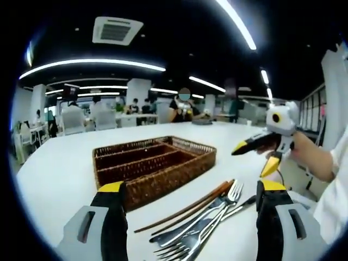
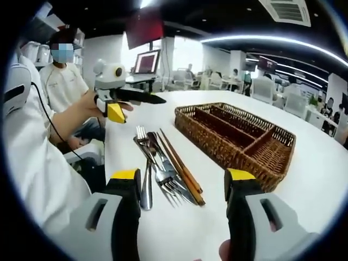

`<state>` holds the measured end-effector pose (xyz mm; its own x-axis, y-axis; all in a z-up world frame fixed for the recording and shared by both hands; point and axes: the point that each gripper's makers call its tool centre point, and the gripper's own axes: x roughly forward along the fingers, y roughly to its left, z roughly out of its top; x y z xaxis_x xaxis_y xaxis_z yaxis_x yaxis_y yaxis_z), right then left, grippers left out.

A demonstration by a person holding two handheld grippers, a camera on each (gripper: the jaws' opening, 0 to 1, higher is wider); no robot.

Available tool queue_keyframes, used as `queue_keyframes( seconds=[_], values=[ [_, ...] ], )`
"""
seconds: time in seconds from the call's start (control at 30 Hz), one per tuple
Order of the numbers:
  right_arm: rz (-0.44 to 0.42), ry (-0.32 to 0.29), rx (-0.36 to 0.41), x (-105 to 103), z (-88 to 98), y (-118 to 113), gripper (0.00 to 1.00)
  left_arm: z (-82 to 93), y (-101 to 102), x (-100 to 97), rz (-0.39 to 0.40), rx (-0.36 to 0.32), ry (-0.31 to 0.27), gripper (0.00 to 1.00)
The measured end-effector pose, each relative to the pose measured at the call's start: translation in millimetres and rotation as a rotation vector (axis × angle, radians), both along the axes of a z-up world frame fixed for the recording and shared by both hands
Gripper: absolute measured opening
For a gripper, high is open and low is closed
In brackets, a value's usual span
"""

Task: Arrange the knives, forks, and spoons in their matching storage slots by inserting each utensil handle-first until every utensil is classified and aligned in the correct compartment

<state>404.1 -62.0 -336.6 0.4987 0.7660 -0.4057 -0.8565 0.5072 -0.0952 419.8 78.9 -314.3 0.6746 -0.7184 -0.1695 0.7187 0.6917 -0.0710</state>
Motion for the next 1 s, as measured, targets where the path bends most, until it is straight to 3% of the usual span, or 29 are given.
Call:
queue_keyframes(
  seconds=[0.27,1.0],
  values=[
    [0.022,-0.003,-0.037,5,-0.4,5,0.63,-12.4,6,-2.0,0.009,-0.004,0.026,1.0],
    [0.087,0.004,-0.157,25,-3.0,31,0.57,-18.3,25,-5.1,0.034,-0.005,0.029,1.0]
  ],
)
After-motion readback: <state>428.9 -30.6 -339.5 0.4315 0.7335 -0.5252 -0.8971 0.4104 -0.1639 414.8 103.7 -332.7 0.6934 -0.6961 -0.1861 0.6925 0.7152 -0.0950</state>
